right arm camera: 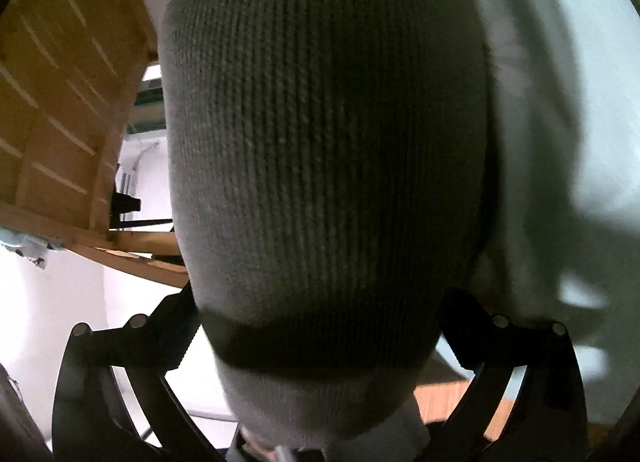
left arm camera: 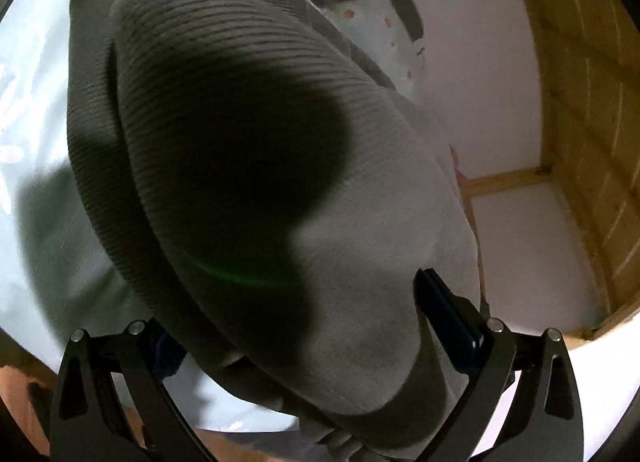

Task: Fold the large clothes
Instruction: 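Grasp the folded hoodie bundle with both grippers and lift it off the bed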

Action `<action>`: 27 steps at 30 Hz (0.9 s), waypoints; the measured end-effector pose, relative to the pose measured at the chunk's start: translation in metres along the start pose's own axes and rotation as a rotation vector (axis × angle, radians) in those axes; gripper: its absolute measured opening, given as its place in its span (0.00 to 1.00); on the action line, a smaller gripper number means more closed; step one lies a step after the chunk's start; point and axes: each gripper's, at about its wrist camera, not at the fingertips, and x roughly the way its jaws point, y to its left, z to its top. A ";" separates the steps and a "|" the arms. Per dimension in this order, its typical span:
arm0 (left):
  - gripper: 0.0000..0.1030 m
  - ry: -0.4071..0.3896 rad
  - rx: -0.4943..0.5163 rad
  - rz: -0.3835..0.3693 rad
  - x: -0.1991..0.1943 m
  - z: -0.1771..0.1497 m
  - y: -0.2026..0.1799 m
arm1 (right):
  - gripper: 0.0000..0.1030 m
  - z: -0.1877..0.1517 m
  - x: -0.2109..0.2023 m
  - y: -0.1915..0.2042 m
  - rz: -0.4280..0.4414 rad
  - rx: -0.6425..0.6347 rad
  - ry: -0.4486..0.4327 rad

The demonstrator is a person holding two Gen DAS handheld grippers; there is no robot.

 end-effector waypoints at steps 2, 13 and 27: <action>0.96 0.005 0.008 0.011 -0.003 -0.002 -0.003 | 0.98 0.002 0.001 -0.002 0.014 -0.015 -0.009; 0.88 0.011 0.047 0.037 0.000 0.019 -0.025 | 0.80 0.000 -0.004 0.002 0.023 0.026 -0.004; 0.81 0.018 0.096 0.001 0.008 0.016 -0.042 | 0.85 0.018 -0.005 0.023 -0.056 -0.036 -0.018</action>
